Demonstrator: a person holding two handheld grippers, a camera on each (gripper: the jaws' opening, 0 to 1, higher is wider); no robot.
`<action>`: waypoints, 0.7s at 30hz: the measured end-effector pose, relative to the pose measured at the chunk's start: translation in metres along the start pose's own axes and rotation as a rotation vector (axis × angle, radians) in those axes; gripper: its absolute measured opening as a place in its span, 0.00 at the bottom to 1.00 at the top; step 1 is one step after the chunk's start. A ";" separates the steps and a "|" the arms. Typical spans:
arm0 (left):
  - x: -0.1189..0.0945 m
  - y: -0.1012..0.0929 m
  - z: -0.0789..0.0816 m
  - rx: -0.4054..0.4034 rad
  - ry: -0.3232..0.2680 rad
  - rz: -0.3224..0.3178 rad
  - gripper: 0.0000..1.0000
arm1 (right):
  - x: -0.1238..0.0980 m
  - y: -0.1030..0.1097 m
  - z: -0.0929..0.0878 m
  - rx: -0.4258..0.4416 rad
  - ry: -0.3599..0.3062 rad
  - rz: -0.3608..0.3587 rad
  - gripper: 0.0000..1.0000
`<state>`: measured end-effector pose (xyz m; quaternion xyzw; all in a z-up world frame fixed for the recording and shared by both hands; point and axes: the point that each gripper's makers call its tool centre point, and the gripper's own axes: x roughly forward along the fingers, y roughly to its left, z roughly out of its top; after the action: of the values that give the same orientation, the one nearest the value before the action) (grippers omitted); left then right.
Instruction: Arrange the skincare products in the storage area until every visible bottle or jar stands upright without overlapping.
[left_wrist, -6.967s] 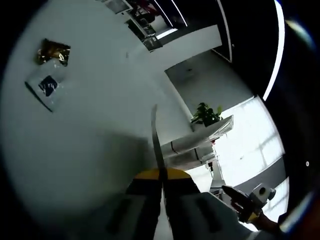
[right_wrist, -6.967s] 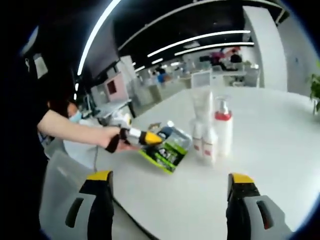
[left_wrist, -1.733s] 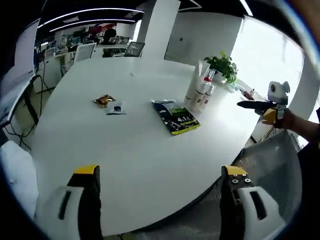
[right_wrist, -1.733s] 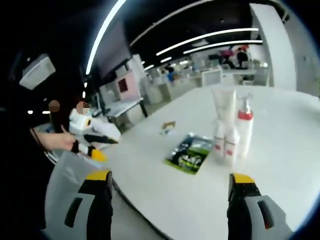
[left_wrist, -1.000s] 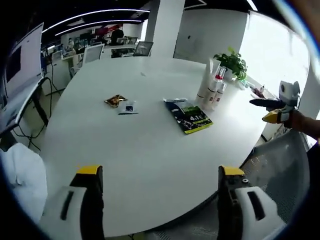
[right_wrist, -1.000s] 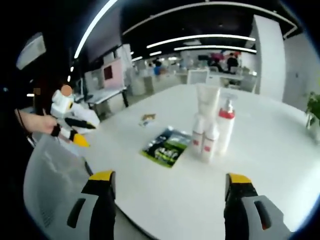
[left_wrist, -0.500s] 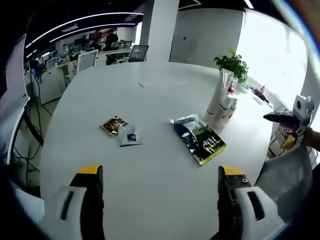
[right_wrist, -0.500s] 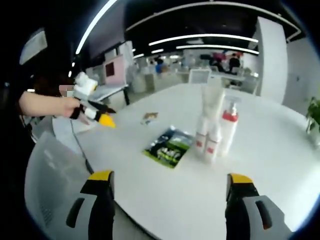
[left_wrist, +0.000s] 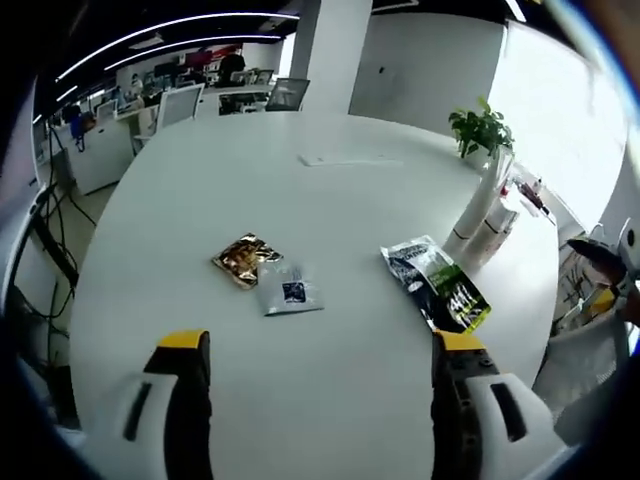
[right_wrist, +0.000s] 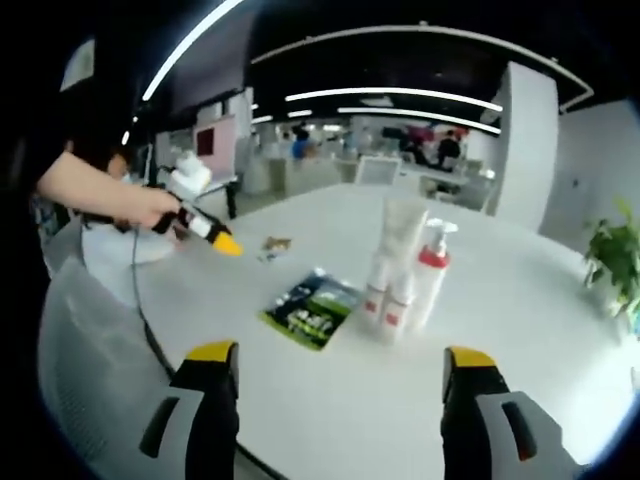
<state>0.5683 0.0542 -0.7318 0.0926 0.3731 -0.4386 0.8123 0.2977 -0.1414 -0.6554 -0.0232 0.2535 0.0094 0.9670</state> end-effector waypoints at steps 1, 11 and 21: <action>0.003 0.002 0.001 -0.007 0.002 0.000 0.85 | 0.000 -0.001 -0.001 0.002 0.007 -0.005 0.85; 0.036 0.029 0.033 -0.055 -0.065 0.042 0.73 | 0.001 -0.006 -0.004 0.025 0.014 -0.027 0.80; 0.070 0.049 0.050 0.013 -0.060 0.141 0.64 | 0.002 -0.008 -0.009 0.022 0.045 -0.040 0.78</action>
<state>0.6565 0.0147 -0.7534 0.1110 0.3382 -0.3853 0.8514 0.2955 -0.1501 -0.6639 -0.0179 0.2746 -0.0134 0.9613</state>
